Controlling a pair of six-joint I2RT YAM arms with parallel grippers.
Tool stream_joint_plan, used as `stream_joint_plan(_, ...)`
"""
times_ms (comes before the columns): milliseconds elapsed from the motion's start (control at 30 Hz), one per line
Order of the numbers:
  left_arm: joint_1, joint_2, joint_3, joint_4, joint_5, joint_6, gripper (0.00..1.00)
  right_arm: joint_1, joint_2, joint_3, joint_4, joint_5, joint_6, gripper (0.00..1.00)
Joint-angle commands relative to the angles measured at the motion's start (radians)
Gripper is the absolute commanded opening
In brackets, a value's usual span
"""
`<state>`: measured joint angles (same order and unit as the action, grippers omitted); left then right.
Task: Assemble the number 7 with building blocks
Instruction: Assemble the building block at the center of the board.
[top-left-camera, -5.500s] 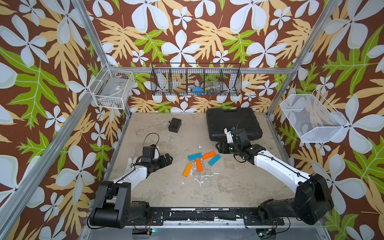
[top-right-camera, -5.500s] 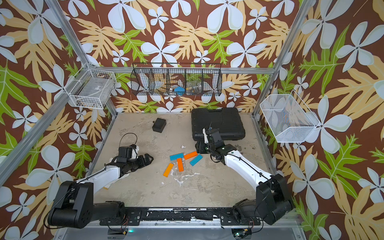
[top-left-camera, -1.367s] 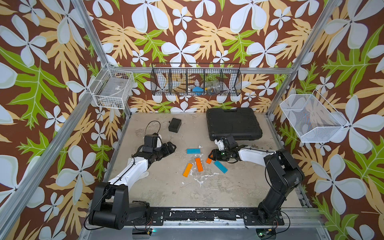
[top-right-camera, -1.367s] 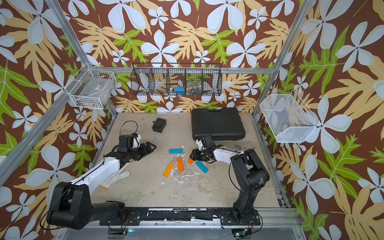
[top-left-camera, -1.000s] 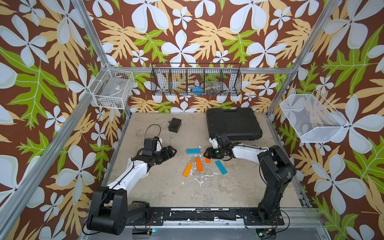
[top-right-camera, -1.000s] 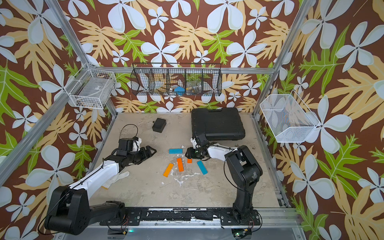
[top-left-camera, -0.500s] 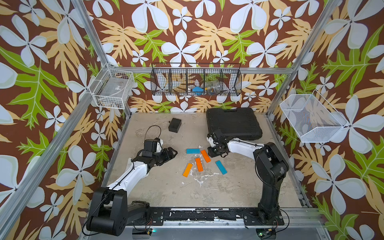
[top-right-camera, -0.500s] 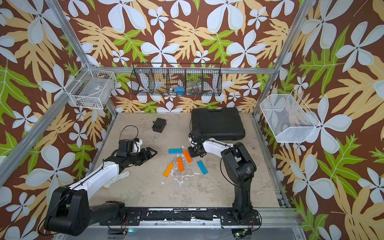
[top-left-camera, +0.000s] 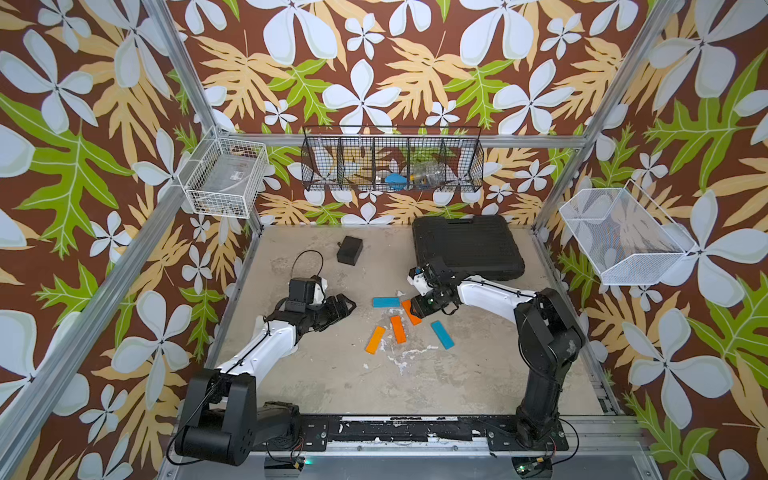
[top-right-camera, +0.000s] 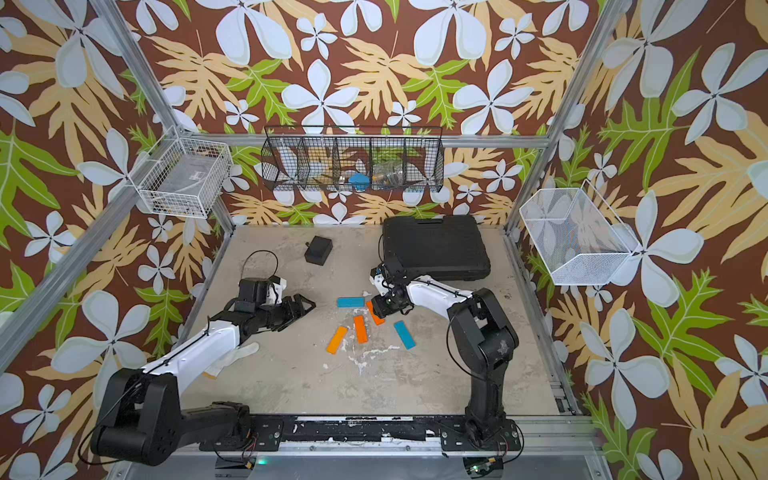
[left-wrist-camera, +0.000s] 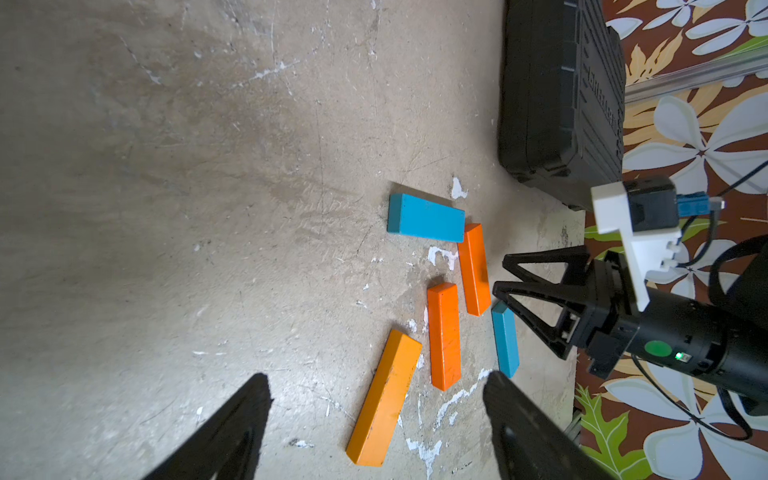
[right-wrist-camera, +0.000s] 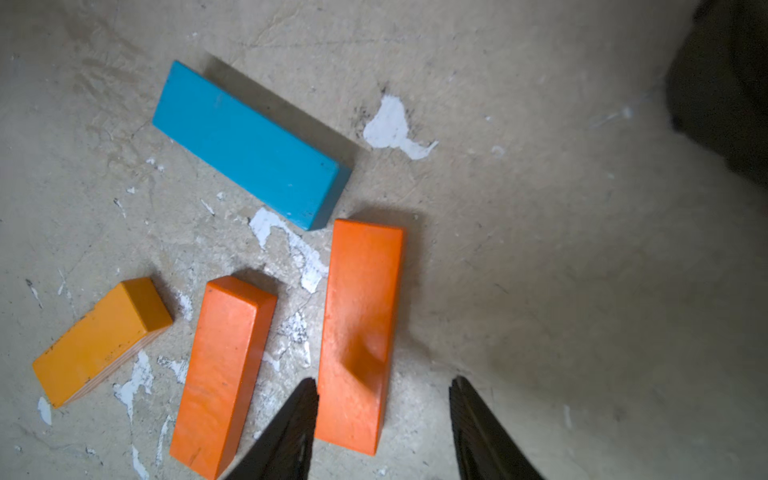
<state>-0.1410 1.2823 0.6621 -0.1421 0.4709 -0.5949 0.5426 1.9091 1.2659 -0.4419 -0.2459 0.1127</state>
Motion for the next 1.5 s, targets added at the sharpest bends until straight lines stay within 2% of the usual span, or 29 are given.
stream_joint_plan(0,0.001,-0.003,-0.001,0.009,0.005,0.021,0.83,0.003,0.016,0.004,-0.012,0.001,-0.059,0.54)
stream_joint_plan(200,0.0,-0.003,-0.001,0.006,0.004,0.027,0.83,0.013,0.069,0.034,-0.045,0.018,-0.115,0.54)
stream_joint_plan(300,0.0,-0.001,-0.002,0.006,0.005,0.023,0.83,0.031,0.104,0.057,-0.072,0.089,-0.167,0.49)
stream_joint_plan(333,0.0,-0.001,-0.001,0.008,0.005,0.022,0.83,0.036,0.121,0.067,-0.086,0.12,-0.191,0.45)
stream_joint_plan(433,0.001,-0.001,-0.005,0.012,0.009,0.02,0.83,0.042,0.166,0.102,-0.128,0.21,-0.225,0.18)
stream_joint_plan(467,0.001,-0.001,-0.006,0.015,0.01,0.015,0.83,0.041,0.176,0.119,-0.143,0.232,-0.232,0.12)
stream_joint_plan(500,0.001,-0.001,-0.008,0.017,0.01,0.014,0.83,0.042,0.18,0.134,-0.154,0.243,-0.238,0.11)
stream_joint_plan(600,0.001,0.0,-0.011,0.023,0.015,0.01,0.83,0.047,0.186,0.185,-0.204,0.261,-0.29,0.21)
stream_joint_plan(733,0.001,0.008,-0.01,0.027,0.017,0.01,0.84,0.056,0.184,0.22,-0.265,0.346,-0.324,0.21)
stream_joint_plan(967,0.0,0.02,-0.001,0.026,0.024,0.015,0.84,0.057,0.169,0.152,-0.243,0.361,-0.327,0.17)
stream_joint_plan(1067,0.001,0.031,0.011,0.02,0.037,0.02,0.84,0.057,0.157,0.113,-0.214,0.337,-0.341,0.1)
stream_joint_plan(1300,0.001,0.034,0.017,0.004,0.043,0.038,0.84,0.056,0.088,0.074,-0.158,0.23,-0.408,0.05)
stream_joint_plan(1333,0.0,0.033,0.016,0.001,0.043,0.039,0.84,0.058,0.087,0.085,-0.167,0.199,-0.429,0.01)
stream_joint_plan(1467,0.0,0.032,0.017,-0.015,0.047,0.052,0.84,0.058,0.069,0.094,-0.181,0.109,-0.547,0.0)
